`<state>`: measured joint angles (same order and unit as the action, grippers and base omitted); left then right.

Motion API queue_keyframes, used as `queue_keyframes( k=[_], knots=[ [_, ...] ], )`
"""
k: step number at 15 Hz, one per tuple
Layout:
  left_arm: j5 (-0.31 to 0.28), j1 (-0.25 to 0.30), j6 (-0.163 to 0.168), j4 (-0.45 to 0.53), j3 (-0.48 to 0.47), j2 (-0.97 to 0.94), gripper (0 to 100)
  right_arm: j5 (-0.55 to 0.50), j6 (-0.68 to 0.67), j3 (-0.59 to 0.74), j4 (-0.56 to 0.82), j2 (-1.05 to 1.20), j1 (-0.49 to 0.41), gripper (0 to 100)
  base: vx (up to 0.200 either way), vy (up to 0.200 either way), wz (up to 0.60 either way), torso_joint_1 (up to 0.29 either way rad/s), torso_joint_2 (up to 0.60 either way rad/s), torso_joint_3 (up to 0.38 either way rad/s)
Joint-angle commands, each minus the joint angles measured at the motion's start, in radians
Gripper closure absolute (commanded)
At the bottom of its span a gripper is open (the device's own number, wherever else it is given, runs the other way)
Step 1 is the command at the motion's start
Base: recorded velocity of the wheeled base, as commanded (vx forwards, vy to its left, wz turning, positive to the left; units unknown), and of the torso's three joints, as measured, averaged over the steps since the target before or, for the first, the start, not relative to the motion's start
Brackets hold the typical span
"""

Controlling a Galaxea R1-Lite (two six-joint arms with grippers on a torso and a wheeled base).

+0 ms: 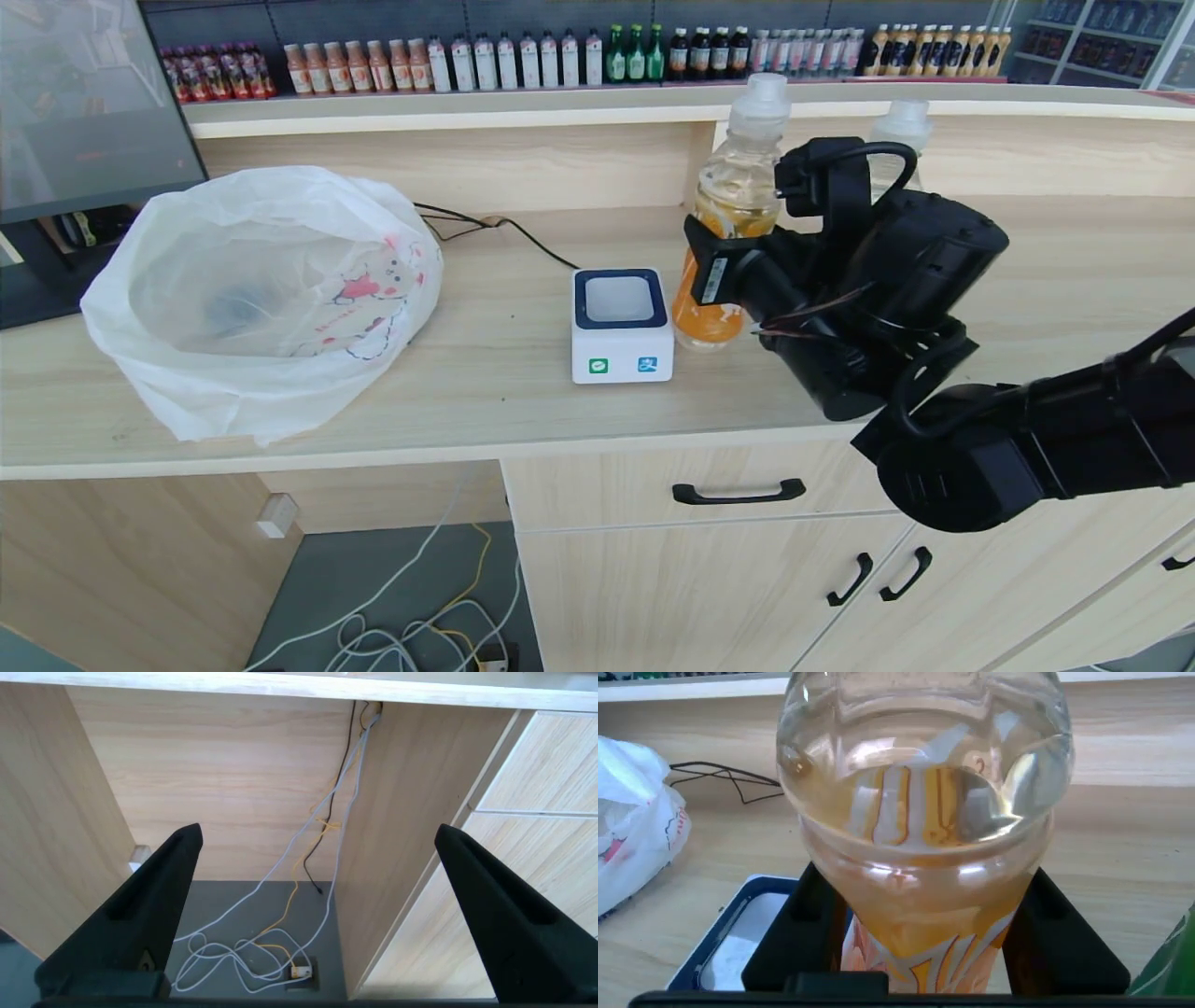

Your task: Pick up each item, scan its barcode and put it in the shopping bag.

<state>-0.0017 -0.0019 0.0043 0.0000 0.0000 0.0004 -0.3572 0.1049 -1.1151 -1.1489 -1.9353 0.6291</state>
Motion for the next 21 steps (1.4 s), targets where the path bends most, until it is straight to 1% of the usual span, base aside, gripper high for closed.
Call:
queue_keyframes(
  k=[1,5,8,11,12,15,19,21],
  knots=[
    [0.0,0.0,0.0,0.0,0.0,0.0,0,0.0,0.001,0.011,-0.002,0.047,0.024,100,0.0,0.0,0.0,0.0,0.0,0.0],
    [0.0,0.0,0.0,0.0,0.0,0.0,0,0.0,-0.005,0.046,0.002,0.124,0.058,100,0.0,0.0,0.0,0.0,0.0,0.0],
    [0.0,0.0,0.0,0.0,0.0,0.0,0,-0.002,-0.024,0.092,0.086,0.225,0.075,100,0.0,0.0,0.0,0.0,0.0,0.0],
    [0.0,0.0,0.0,0.0,0.0,0.0,0,-0.014,-0.045,0.163,0.084,0.274,0.104,100,0.0,0.0,0.0,0.0,0.0,0.0],
    [0.0,0.0,0.0,0.0,0.0,0.0,0,-0.04,-0.076,0.256,0.08,0.314,0.127,100,0.0,0.0,0.0,0.0,0.0,0.0],
    [0.0,0.0,0.0,0.0,0.0,0.0,0,-0.058,-0.09,0.419,0.04,0.4,0.139,100,0.0,0.0,0.0,0.0,0.0,0.0],
    [0.0,0.0,0.0,0.0,0.0,0.0,0,-0.063,-0.088,0.584,-0.045,0.444,0.161,100,0.0,0.0,0.0,0.0,0.0,0.0],
    [0.0,0.0,0.0,0.0,0.0,0.0,0,-0.109,-0.09,0.646,-0.1,0.441,0.192,100,0.0,0.0,0.0,0.0,0.0,0.0]
  ],
)
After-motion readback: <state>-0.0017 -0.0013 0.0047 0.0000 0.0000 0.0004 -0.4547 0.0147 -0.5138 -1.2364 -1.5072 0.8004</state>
